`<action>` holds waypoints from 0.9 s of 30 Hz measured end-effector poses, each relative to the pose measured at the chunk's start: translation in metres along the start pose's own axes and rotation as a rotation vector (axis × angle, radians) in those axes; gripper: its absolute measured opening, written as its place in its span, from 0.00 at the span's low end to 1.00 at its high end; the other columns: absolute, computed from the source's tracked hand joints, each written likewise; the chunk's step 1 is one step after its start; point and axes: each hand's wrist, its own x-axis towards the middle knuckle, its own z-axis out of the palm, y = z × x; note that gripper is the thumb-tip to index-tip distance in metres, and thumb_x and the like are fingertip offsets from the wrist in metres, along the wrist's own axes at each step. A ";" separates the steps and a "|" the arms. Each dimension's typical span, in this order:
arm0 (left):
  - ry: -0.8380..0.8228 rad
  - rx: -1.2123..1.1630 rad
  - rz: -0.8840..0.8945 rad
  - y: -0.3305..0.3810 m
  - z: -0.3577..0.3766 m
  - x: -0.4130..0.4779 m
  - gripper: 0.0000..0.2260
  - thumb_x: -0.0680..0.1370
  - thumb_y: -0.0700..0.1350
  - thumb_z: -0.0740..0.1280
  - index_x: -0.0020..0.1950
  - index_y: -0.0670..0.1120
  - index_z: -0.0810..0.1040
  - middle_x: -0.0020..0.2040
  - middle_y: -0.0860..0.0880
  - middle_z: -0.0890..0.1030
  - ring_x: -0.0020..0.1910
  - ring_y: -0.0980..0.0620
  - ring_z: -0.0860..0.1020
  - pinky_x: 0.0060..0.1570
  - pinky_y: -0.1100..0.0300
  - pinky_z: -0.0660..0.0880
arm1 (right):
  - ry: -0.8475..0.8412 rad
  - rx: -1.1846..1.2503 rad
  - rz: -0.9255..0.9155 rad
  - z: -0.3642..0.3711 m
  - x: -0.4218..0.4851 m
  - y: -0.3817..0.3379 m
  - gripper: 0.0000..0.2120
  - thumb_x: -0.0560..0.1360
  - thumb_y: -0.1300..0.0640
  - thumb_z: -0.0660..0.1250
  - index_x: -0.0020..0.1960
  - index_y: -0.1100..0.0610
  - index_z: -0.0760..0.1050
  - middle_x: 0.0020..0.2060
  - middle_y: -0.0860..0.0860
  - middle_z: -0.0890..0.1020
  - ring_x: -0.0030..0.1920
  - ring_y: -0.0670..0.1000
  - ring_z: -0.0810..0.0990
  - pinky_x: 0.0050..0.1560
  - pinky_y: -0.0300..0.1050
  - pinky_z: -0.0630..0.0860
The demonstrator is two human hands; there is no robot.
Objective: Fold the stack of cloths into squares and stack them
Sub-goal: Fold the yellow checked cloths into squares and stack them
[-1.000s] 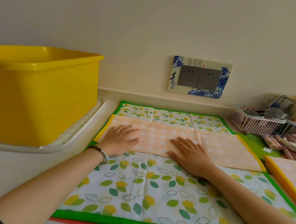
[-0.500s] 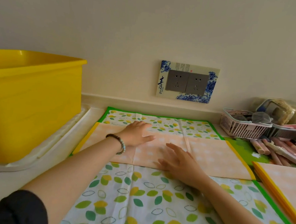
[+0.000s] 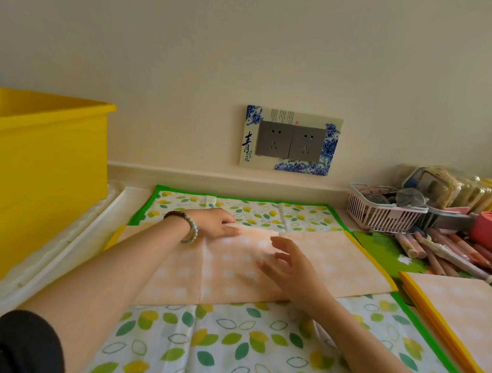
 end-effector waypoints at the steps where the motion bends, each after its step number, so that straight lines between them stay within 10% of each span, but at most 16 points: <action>1: 0.000 -0.021 0.007 -0.001 -0.001 -0.005 0.16 0.79 0.56 0.59 0.36 0.49 0.65 0.36 0.53 0.67 0.35 0.54 0.65 0.36 0.61 0.62 | 0.006 0.006 -0.007 -0.001 0.000 0.000 0.27 0.72 0.47 0.69 0.68 0.51 0.65 0.66 0.45 0.71 0.63 0.45 0.72 0.63 0.43 0.72; 7: 0.167 -0.319 -0.046 -0.019 0.002 -0.046 0.11 0.81 0.50 0.57 0.54 0.45 0.74 0.53 0.49 0.76 0.52 0.51 0.73 0.51 0.59 0.67 | 0.018 -0.063 -0.084 -0.008 -0.004 -0.004 0.21 0.75 0.45 0.65 0.66 0.46 0.68 0.64 0.45 0.72 0.63 0.43 0.71 0.58 0.40 0.70; 11: 0.379 -0.579 -0.217 -0.024 0.015 -0.070 0.19 0.83 0.45 0.54 0.72 0.41 0.64 0.73 0.45 0.65 0.71 0.47 0.63 0.66 0.60 0.59 | -0.040 -0.146 -0.141 -0.010 -0.012 -0.009 0.20 0.76 0.43 0.61 0.67 0.44 0.67 0.66 0.43 0.69 0.60 0.38 0.66 0.56 0.34 0.63; 13: 0.373 -0.662 -0.298 -0.020 0.029 -0.073 0.18 0.82 0.43 0.53 0.72 0.39 0.64 0.71 0.41 0.67 0.69 0.44 0.66 0.67 0.56 0.62 | -0.046 -0.184 -0.169 -0.011 -0.014 -0.012 0.21 0.76 0.42 0.59 0.68 0.45 0.67 0.67 0.43 0.69 0.59 0.38 0.67 0.53 0.30 0.64; 15: 0.323 -0.776 -0.348 -0.010 0.044 -0.075 0.13 0.81 0.40 0.54 0.62 0.36 0.70 0.53 0.39 0.76 0.48 0.44 0.76 0.47 0.59 0.73 | -0.067 -0.232 -0.179 -0.011 -0.016 -0.014 0.21 0.77 0.42 0.58 0.69 0.46 0.67 0.68 0.44 0.69 0.63 0.41 0.69 0.55 0.30 0.65; 18: 0.334 -0.907 -0.420 0.009 0.060 -0.079 0.08 0.80 0.34 0.52 0.47 0.36 0.70 0.35 0.43 0.69 0.30 0.50 0.68 0.25 0.64 0.63 | -0.129 -0.345 -0.166 -0.009 -0.017 -0.011 0.22 0.78 0.42 0.56 0.70 0.45 0.65 0.71 0.45 0.67 0.70 0.46 0.65 0.70 0.43 0.60; 23: 0.369 -0.959 -0.440 0.027 0.074 -0.076 0.18 0.80 0.36 0.52 0.70 0.37 0.63 0.54 0.37 0.75 0.45 0.43 0.76 0.30 0.60 0.70 | -0.236 -0.564 -0.129 -0.010 -0.015 -0.002 0.25 0.79 0.39 0.49 0.74 0.44 0.58 0.75 0.45 0.58 0.75 0.47 0.53 0.75 0.48 0.45; 27: 0.318 -1.005 -0.370 0.026 0.063 -0.090 0.20 0.79 0.36 0.59 0.71 0.38 0.63 0.61 0.39 0.75 0.56 0.43 0.77 0.55 0.53 0.75 | -0.295 -0.654 -0.129 -0.006 -0.017 0.009 0.27 0.78 0.36 0.48 0.75 0.42 0.53 0.76 0.43 0.54 0.76 0.46 0.48 0.75 0.49 0.42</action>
